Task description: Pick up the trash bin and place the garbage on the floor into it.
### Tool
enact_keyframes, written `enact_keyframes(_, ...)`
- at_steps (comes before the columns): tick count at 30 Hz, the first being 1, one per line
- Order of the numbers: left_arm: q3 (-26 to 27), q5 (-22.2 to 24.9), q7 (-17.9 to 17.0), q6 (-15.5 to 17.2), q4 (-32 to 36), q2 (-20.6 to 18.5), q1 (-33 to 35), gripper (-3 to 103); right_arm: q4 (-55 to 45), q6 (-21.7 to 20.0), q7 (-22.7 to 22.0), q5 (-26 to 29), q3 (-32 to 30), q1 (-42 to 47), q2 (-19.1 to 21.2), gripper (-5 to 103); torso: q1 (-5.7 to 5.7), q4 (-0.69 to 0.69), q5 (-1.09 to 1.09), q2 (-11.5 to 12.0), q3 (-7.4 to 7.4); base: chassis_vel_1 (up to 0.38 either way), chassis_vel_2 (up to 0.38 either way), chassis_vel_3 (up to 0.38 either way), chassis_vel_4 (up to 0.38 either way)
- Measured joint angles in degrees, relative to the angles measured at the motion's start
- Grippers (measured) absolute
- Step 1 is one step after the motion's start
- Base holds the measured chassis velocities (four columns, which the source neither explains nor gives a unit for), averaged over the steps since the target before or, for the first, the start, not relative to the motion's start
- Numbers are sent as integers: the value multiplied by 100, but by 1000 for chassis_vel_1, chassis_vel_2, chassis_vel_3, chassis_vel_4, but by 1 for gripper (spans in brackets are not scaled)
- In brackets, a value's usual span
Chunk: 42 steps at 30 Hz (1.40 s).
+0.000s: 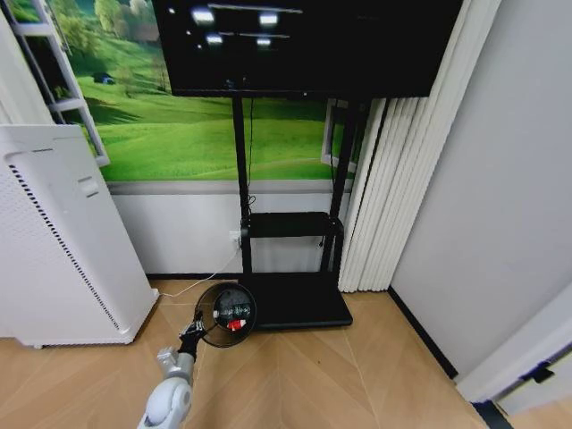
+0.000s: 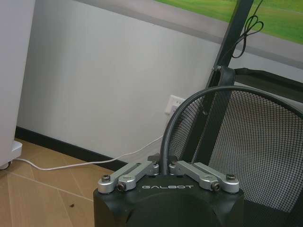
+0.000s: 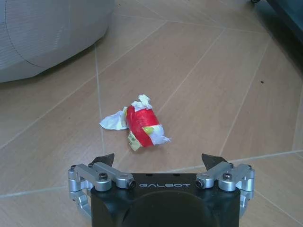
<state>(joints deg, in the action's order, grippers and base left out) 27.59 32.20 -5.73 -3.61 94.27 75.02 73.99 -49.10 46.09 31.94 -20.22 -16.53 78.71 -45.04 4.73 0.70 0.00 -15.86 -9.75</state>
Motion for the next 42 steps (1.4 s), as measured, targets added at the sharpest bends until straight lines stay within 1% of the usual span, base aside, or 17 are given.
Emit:
enact_keyframes(4,-4,-14,0,-1,-54,12,-27,2,13,0,99,55,185,-73,-70,100,0,0,0,0,0,0,0,0,0)
enact_keyframes(8,-4,-15,4,-3,-132,-2,-87,2,-72,0,306,271,367,-101,-87,100,0,0,0,0,0,0,0,0,0)
enact_keyframes(19,-74,-62,22,-23,-332,71,-245,2,-65,0,363,602,587,-274,-119,100,0,0,0,0,0,0,0,0,0)
enact_keyframes(21,-77,-69,22,-23,-336,79,-251,2,-82,0,363,609,593,-275,-125,102,0,0,0,0,0,0,0,0,0)
enact_keyframes(23,-86,-84,23,-24,-337,96,-258,2,-82,0,360,612,606,-294,-170,97,0,0,0,0,0,0,0,0,0)
enact_keyframes(26,-87,-88,23,-24,-329,96,-255,2,-74,0,357,611,611,-310,-188,98,0,0,0,0,0,0,0,0,0)
enact_keyframes(27,-87,-89,23,-24,-311,94,-244,2,-57,0,350,603,614,-331,-212,103,0,0,0,0,0,0,0,0,0)
enact_keyframes(29,-84,-90,23,-18,-267,81,-211,2,-32,0,318,563,618,-363,-271,101,0,0,0,0,0,0,0,0,0)
enact_keyframes(37,-53,-108,11,48,-90,-11,-113,2,67,-1,197,363,597,-481,-378,100,0,0,0,0,0,0,0,0,0)
enact_keyframes(42,-6,-95,-47,127,195,-35,-26,2,113,-3,151,149,482,-471,-438,100,0,0,0,0,1,0,0,0,0)
